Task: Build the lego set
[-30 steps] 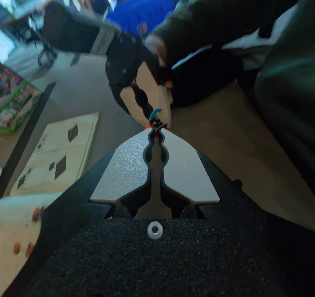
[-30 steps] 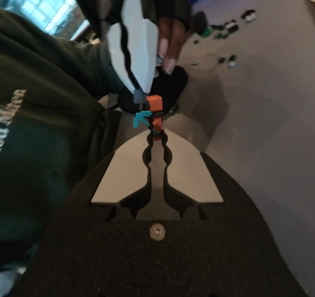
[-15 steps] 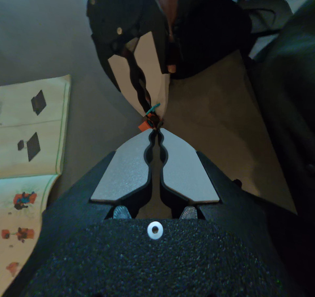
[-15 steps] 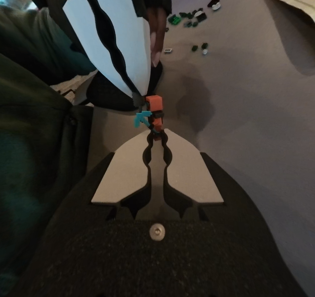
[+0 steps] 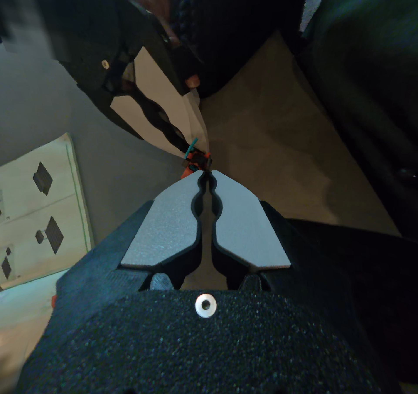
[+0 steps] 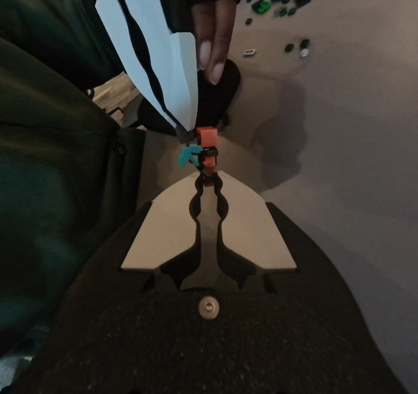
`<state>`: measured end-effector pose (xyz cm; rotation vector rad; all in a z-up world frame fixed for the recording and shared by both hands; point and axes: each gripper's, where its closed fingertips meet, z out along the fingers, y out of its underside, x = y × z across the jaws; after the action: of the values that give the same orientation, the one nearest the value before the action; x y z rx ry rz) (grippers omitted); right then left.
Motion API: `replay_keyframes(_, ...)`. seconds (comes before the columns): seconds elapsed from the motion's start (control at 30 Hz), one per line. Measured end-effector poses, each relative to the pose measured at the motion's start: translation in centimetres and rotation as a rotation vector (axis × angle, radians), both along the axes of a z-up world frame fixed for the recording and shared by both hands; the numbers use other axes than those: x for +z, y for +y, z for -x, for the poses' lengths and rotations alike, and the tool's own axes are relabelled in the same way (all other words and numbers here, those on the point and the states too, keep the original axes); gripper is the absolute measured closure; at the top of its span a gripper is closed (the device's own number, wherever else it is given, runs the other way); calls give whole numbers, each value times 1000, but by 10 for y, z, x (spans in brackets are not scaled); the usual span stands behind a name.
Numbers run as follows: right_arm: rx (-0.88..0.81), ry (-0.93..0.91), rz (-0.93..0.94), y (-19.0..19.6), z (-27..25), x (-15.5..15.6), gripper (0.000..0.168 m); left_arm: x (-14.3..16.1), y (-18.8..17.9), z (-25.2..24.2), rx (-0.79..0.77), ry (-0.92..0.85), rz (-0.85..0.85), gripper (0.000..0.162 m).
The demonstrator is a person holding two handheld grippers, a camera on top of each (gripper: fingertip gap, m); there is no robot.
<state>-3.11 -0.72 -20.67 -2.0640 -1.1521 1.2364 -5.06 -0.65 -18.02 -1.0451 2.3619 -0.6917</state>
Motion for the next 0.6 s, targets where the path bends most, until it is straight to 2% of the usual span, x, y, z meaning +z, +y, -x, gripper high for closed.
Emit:
replay_keyframes(0.03,4,-1,1,-1,0,0,160,0,-1,0,-7,2,-2,160)
replay_keyframes(0.47,24,46,26,-5,2,5,160,7,-5,1,-29,-53,38,160)
replay_keyframes(0.53,12,52,29,-3,2,6,160,10,-2,0,2,-67,56,147)
replay_keyframes(0.6,-1,63,27,-1,1,7,160,15,2,2,38,-91,88,143)
